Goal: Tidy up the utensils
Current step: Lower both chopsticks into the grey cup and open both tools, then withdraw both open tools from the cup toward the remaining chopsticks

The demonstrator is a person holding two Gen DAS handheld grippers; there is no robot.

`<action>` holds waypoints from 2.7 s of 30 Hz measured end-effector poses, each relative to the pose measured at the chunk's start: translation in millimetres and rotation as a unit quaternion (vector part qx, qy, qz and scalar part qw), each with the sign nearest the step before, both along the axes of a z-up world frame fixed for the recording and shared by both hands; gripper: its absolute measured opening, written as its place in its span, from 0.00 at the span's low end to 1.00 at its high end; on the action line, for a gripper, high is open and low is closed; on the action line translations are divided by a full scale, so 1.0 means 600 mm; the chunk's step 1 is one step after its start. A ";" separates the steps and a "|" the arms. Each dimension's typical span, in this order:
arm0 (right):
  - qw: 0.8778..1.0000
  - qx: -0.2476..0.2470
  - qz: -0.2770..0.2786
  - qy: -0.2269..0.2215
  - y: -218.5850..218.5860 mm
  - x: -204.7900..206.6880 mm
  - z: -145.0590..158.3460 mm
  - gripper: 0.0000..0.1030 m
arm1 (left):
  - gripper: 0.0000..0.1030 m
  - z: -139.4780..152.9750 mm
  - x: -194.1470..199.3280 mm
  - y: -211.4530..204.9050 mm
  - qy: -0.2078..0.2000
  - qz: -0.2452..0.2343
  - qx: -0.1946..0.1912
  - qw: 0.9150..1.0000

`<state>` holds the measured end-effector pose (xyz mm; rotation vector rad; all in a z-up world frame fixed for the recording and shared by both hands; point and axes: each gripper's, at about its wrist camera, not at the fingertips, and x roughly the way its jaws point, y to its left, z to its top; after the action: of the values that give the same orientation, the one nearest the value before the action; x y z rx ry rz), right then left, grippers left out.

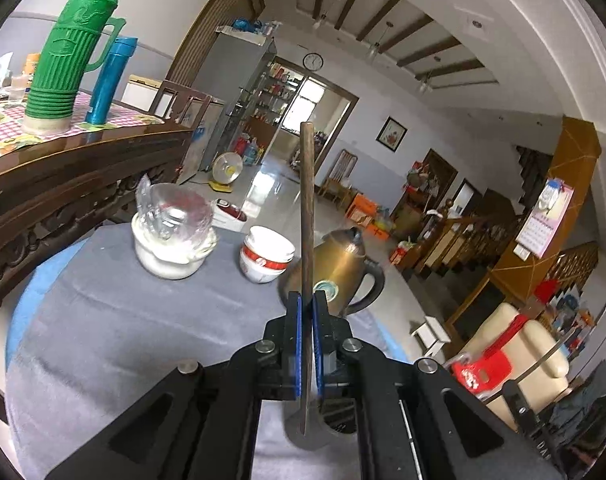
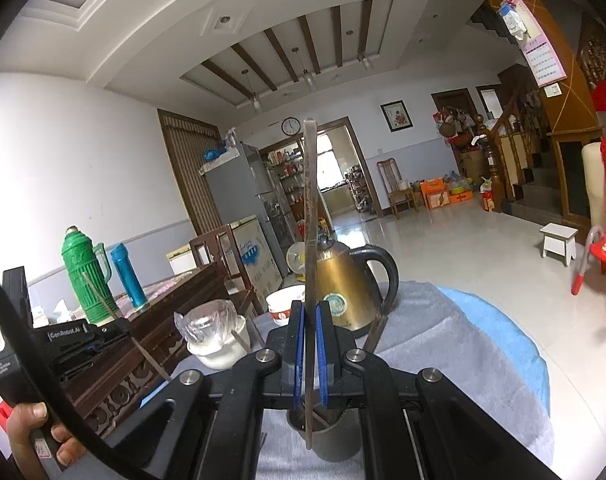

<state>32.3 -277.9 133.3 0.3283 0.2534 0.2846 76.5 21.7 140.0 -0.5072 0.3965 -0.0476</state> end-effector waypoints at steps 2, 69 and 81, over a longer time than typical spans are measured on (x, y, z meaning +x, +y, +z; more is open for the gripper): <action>1.000 0.003 -0.002 -0.003 0.001 0.008 0.001 0.06 | 0.05 0.002 0.010 -0.010 -0.002 -0.005 -0.006 1.000; 0.993 -0.061 0.026 0.100 0.054 0.050 -0.099 0.61 | 0.70 -0.129 -0.018 0.029 0.137 -0.038 0.093 0.985; 0.947 -0.068 0.115 0.292 0.132 0.037 -0.274 0.61 | 0.71 -0.317 -0.092 0.124 0.321 0.019 0.081 0.943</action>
<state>54.5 -198.7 -30.8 0.2386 0.8969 0.3945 21.6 96.0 -50.1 -0.3561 1.0222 0.1937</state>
